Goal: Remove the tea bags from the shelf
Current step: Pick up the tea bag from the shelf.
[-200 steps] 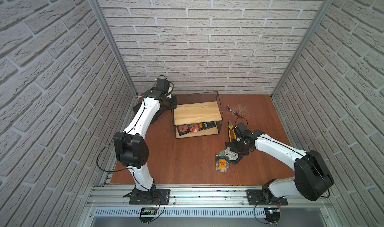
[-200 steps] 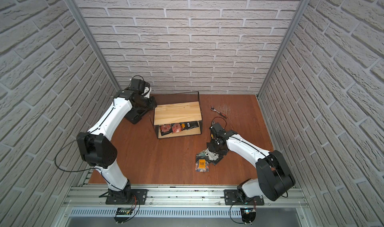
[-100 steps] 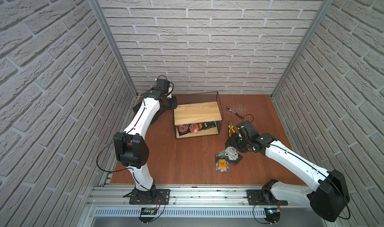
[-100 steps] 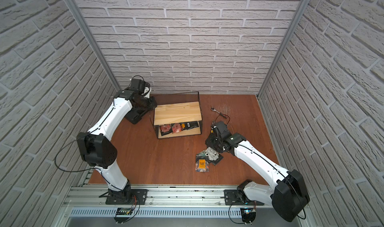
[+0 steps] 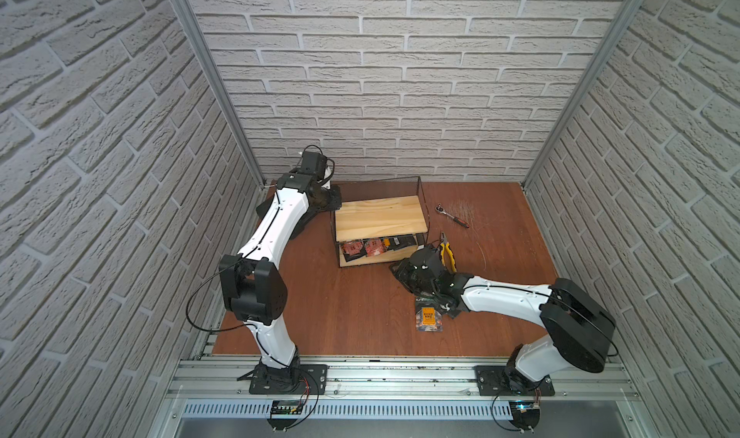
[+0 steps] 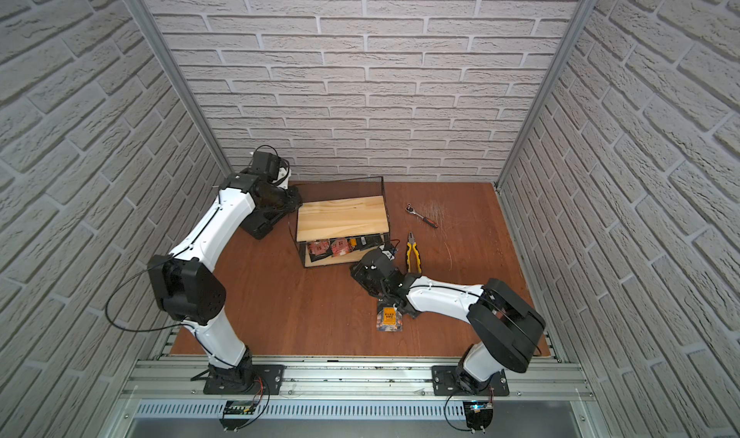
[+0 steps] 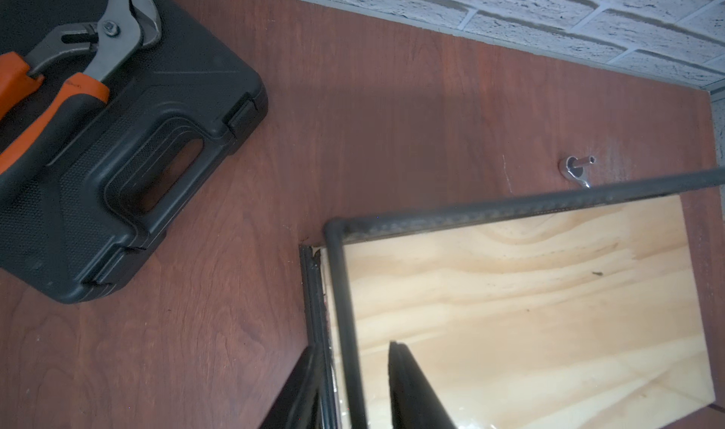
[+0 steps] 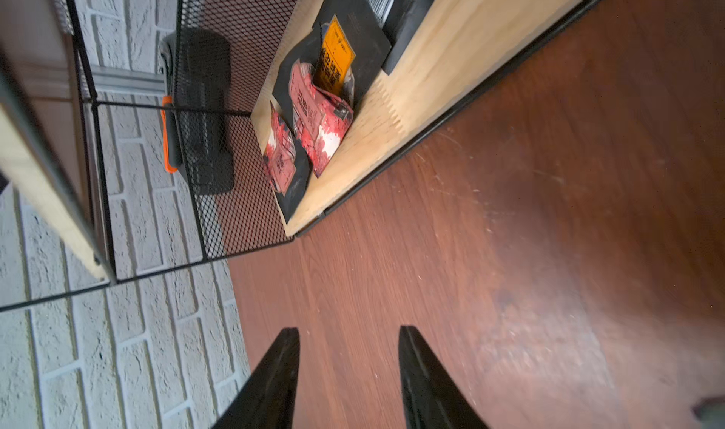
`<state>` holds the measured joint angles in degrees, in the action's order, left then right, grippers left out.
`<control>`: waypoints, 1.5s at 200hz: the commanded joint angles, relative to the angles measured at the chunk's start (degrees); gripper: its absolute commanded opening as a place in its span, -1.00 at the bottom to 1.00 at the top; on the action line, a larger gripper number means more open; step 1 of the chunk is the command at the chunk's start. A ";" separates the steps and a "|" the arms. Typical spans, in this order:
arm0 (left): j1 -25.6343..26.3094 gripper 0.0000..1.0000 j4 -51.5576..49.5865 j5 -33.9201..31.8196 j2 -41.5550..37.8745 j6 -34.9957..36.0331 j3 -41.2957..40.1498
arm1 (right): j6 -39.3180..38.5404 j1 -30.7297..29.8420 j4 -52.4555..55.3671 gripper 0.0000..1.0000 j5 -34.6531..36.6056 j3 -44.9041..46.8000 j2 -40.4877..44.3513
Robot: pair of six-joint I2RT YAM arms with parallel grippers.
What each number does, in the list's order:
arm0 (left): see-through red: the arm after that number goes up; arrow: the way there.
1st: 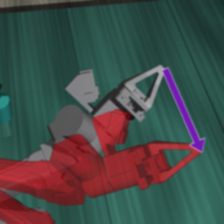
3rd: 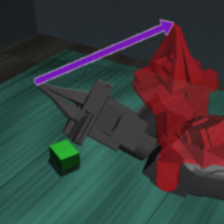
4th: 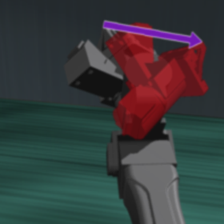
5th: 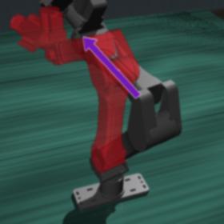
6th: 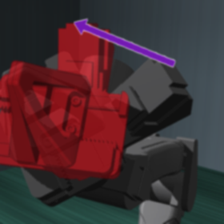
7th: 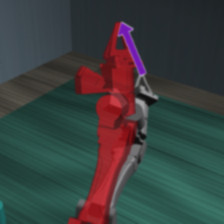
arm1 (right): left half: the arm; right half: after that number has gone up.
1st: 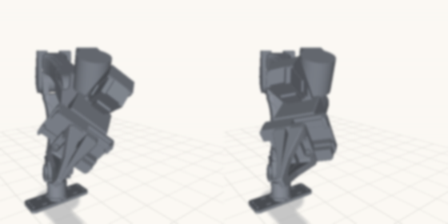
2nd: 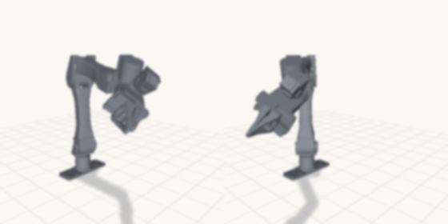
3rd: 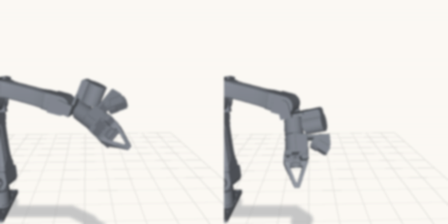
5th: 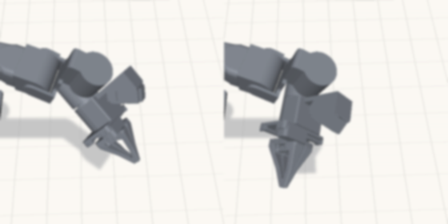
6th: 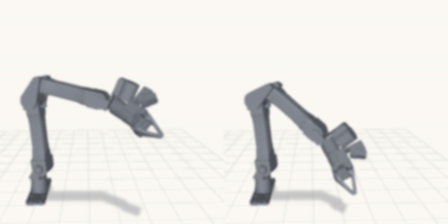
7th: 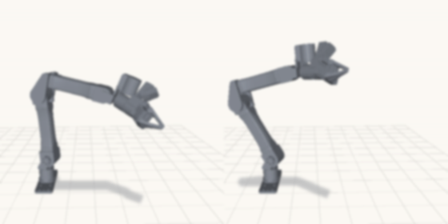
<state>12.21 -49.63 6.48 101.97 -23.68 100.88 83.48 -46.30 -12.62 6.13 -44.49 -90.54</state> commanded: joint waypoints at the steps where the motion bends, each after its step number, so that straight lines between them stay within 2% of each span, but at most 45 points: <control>1: 0.47 -0.33 -0.17 -0.66 0.16 -0.14 -0.20 | 5.24 -1.15 -12.40 -0.08 6.72 -2.54 -5.11; 44: 0.45 -0.33 -0.49 -1.04 0.56 0.21 0.53 | 6.43 -3.18 -15.91 -0.15 5.95 -10.07 -14.46; 93: 0.42 -0.33 -0.50 -0.97 1.04 0.38 1.16 | 7.07 -2.92 -22.65 -0.16 14.92 -7.24 -16.09; 149: 0.19 -0.33 -0.22 -0.55 1.26 0.64 0.90 | 10.50 -2.48 -25.44 -0.33 18.63 -11.64 -21.55; 197: 0.02 -0.34 -0.27 0.14 1.47 0.85 1.12 | 12.47 -2.39 -27.43 -0.44 17.57 -15.49 -27.65; 300: -0.28 -0.34 -0.25 0.54 1.73 1.18 1.27 | 13.62 -4.41 -26.28 -0.47 13.04 -25.68 -35.03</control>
<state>12.12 -49.76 6.76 102.24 -23.57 101.19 96.23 -50.30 -38.22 20.05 -67.22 -123.48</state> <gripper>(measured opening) 0.331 0.264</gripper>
